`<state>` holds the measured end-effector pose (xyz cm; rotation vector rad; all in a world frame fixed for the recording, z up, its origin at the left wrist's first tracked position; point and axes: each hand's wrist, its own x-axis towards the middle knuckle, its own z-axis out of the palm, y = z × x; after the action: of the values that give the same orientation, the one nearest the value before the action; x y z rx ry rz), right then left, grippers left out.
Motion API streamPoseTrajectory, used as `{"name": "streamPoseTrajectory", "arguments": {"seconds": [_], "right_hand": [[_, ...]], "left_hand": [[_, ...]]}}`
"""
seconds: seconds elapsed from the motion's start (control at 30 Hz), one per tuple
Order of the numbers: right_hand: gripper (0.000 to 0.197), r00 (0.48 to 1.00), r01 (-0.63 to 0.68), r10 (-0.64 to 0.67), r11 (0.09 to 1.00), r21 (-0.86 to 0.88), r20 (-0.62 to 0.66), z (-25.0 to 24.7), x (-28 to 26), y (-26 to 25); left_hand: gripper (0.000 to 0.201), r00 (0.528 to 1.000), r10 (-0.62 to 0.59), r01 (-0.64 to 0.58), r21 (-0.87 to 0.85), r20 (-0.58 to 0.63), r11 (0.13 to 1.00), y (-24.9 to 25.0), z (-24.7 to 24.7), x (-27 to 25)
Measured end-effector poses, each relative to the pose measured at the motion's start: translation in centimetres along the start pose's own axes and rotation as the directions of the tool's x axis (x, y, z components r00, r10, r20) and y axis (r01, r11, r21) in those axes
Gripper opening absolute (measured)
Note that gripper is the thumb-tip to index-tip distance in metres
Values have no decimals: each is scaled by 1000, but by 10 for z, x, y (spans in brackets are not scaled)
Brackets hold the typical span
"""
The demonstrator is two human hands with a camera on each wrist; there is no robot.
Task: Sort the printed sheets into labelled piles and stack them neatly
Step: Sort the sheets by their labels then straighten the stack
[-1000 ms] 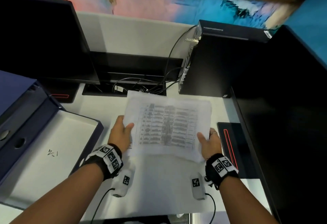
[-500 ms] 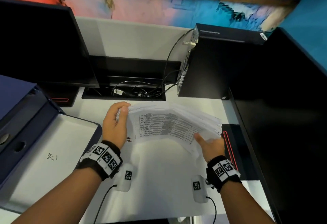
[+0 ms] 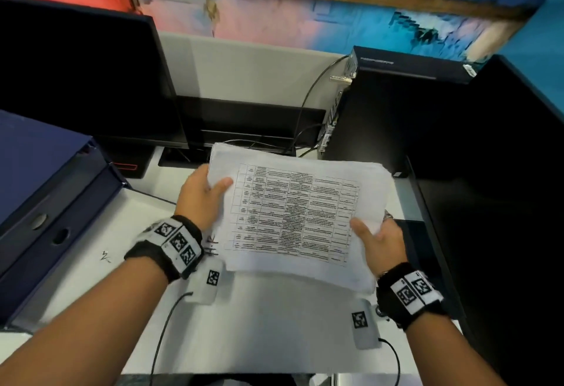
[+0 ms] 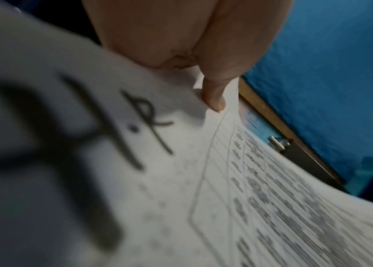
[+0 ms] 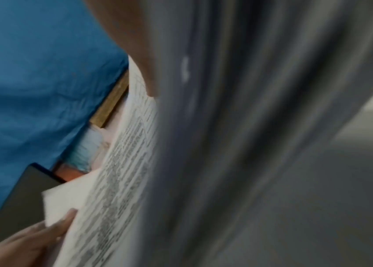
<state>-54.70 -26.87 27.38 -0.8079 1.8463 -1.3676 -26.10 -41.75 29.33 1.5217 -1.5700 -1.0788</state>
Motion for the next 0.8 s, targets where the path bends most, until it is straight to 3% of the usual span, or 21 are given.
{"name": "streamPoseTrajectory", "arguments": {"seconds": [0.13,0.23,0.4,0.5,0.53,0.6,0.7,0.8], "right_hand": [[20,976,-160,134,976,147,169,11,-1,-9],[27,930,-275,208,941,199,302,21,-5,-5],[27,930,-196,111,956,219,350,32,-12,-3],[55,930,-153,59,960,236,362,32,-11,-4],[53,928,-142,53,966,218,370,33,-10,-6],[24,927,-141,59,970,198,370,37,-8,-6],[22,921,-168,96,972,163,377,44,-3,6],[22,924,-192,181,981,-1,337,49,7,32]], "left_hand": [[12,993,-112,112,6,38,994,5,-17,13],[12,991,-116,111,69,63,991,-4,-29,20],[43,984,-166,144,277,59,950,-12,-68,19],[46,994,-107,102,410,-11,906,-5,-103,-10],[38,995,-88,95,437,-38,894,-5,-117,-26],[24,994,-72,96,365,-77,926,-9,-144,-67],[38,972,-231,226,101,41,969,-28,-178,-137],[48,901,-414,418,-1,128,909,-75,-201,-194]]}}
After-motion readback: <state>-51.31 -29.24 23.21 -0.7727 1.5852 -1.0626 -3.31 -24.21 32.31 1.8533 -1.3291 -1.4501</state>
